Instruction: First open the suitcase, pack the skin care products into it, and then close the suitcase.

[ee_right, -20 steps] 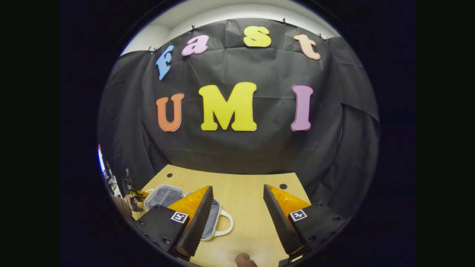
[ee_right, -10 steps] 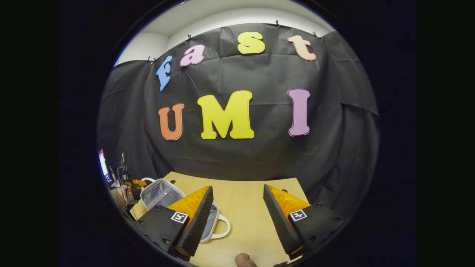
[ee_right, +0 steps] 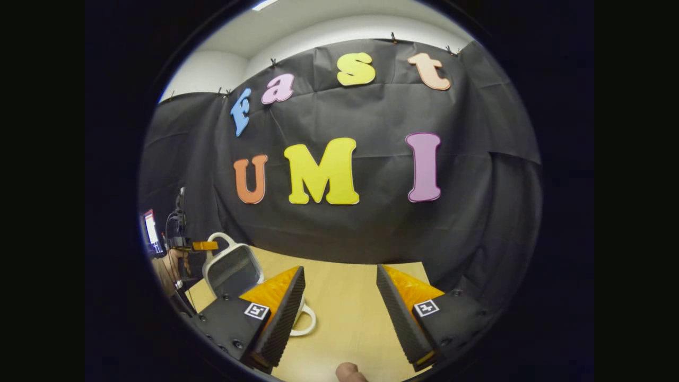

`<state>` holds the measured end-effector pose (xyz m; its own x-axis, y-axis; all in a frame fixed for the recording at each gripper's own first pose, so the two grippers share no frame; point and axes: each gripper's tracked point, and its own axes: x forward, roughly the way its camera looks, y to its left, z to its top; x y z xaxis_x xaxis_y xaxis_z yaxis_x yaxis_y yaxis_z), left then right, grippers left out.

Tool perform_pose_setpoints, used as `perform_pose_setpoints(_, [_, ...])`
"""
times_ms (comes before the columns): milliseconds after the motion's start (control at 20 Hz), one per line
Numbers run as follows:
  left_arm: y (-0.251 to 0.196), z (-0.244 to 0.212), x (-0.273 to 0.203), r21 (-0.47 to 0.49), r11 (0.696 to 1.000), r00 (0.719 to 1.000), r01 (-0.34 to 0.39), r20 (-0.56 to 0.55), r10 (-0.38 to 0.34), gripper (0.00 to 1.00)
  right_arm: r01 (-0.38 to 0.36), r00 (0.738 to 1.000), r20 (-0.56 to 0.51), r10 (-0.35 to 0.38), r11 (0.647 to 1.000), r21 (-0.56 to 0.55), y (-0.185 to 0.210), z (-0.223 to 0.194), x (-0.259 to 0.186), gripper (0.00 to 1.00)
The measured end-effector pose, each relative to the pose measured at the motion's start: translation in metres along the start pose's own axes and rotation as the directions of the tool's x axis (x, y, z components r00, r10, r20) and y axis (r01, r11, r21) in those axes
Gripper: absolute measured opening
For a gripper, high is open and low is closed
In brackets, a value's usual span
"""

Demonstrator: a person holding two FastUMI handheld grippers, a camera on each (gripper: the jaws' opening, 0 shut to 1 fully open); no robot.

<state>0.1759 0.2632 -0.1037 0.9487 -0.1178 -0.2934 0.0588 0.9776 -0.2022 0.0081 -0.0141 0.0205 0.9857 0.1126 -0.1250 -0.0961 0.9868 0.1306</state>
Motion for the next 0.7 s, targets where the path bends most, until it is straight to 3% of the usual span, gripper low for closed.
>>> perform_pose_setpoints(300, [-0.093, -0.036, 0.009, 0.134, 0.991, 0.999, 0.019, -0.05, -0.012, 0.04, -0.028, 0.999, -0.018, 0.028, 0.999, -0.031, -0.024, -0.006, -0.011, 0.8])
perform_pose_setpoints(550, [-0.144, -0.091, 0.026, 0.335, 0.942, 0.991, 0.034, -0.133, 0.011, 0.03, -0.015, 1.0, -0.024, 0.014, 0.999, -0.048, -0.048, -0.016, -0.017, 0.8])
perform_pose_setpoints(700, [-0.168, -0.136, 0.041, 0.383, 0.921, 0.981, 0.066, -0.195, 0.011, 0.03, 0.015, 0.999, -0.04, -0.016, 0.999, -0.032, -0.066, -0.026, -0.022, 0.8])
